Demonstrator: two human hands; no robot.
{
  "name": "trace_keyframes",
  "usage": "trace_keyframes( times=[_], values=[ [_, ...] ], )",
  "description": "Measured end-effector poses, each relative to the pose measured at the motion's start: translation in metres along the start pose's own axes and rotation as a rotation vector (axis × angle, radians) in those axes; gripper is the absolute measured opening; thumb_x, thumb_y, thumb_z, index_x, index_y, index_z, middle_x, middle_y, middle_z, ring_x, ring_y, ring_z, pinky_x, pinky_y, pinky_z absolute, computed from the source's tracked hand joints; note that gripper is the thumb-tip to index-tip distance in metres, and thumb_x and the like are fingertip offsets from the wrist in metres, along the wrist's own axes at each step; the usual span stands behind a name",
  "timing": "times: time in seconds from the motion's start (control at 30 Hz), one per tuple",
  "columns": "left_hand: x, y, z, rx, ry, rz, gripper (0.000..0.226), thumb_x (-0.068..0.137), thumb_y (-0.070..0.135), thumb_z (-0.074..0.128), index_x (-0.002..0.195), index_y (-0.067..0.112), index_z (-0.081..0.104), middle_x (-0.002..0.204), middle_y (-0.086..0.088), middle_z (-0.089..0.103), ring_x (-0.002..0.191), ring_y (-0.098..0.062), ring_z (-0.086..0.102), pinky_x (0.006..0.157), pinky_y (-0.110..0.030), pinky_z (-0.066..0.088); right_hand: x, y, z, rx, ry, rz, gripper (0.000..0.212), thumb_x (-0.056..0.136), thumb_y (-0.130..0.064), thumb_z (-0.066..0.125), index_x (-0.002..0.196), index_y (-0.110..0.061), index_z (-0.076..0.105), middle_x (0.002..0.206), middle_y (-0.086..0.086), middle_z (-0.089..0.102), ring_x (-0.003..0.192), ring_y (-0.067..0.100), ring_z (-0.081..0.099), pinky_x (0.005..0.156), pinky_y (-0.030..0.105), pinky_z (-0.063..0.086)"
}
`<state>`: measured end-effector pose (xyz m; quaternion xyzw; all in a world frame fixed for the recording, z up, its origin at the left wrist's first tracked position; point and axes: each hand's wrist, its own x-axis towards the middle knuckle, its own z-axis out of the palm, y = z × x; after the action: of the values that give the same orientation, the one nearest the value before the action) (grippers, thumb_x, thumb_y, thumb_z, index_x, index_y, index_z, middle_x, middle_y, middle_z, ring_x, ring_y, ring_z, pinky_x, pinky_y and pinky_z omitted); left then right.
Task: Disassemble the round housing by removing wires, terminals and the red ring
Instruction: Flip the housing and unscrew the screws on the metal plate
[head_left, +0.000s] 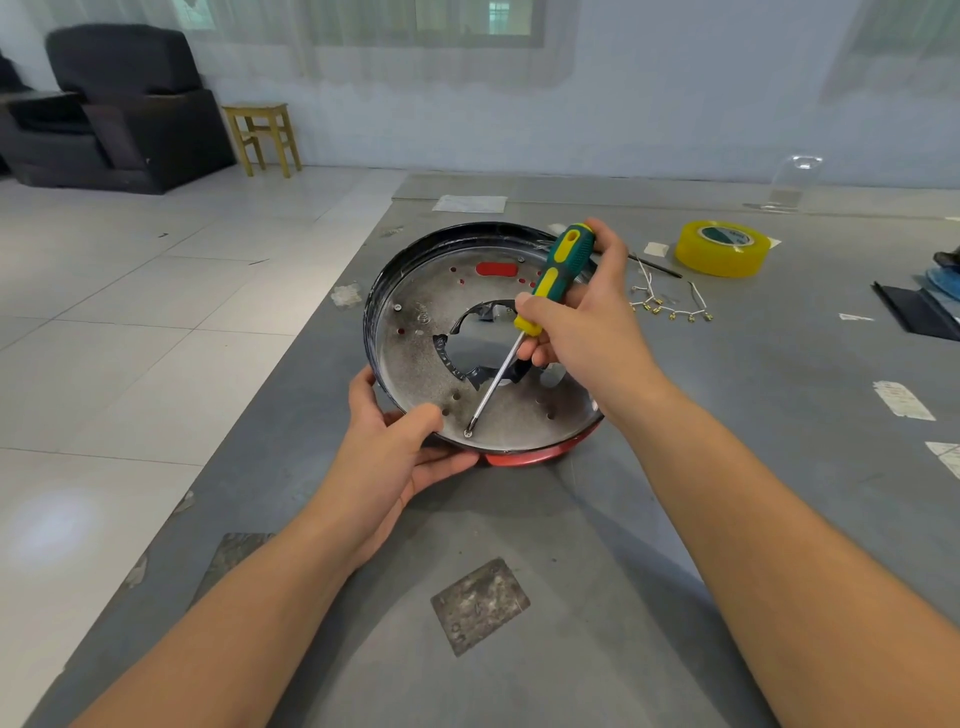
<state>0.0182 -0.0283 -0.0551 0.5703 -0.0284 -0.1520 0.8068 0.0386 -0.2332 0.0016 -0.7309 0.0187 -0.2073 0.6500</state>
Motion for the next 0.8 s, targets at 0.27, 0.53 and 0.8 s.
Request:
trace_keyframes(
  times=[0.27, 0.53, 0.8],
  values=[
    [0.0, 0.0, -0.004, -0.067, 0.005, -0.019, 0.071, 0.089, 0.001, 0.066, 0.142, 0.041, 0.04, 0.123, -0.017, 0.071, 0.096, -0.043, 0.076, 0.075, -0.044, 0.065, -0.009, -0.009, 0.003, -0.009, -0.036, -0.092, 0.085, 0.088, -0.014, 0.071, 0.144, -0.055, 0.021, 0.106, -0.005, 0.068, 0.054, 0.023, 0.068, 0.054, 0.03, 0.057],
    [-0.001, 0.003, -0.006, 0.057, 0.027, 0.029, 0.038, 0.098, 0.002, 0.062, 0.131, 0.019, 0.056, 0.124, -0.011, 0.072, 0.092, -0.041, 0.077, 0.075, -0.042, 0.066, -0.017, -0.019, 0.007, -0.042, -0.1, -0.267, 0.088, 0.093, -0.013, 0.069, 0.152, -0.052, 0.016, 0.108, -0.016, 0.065, 0.06, 0.03, 0.068, 0.055, 0.036, 0.059],
    [0.003, 0.002, -0.01, 0.184, 0.021, 0.067, 0.032, 0.099, 0.005, 0.06, 0.127, 0.019, 0.059, 0.106, -0.003, 0.08, 0.088, -0.04, 0.078, 0.074, -0.039, 0.065, -0.023, -0.027, 0.009, -0.105, -0.214, -0.398, 0.091, 0.095, -0.011, 0.066, 0.155, -0.052, 0.011, 0.097, 0.019, 0.06, 0.059, 0.039, 0.061, 0.061, 0.045, 0.062]
  ],
)
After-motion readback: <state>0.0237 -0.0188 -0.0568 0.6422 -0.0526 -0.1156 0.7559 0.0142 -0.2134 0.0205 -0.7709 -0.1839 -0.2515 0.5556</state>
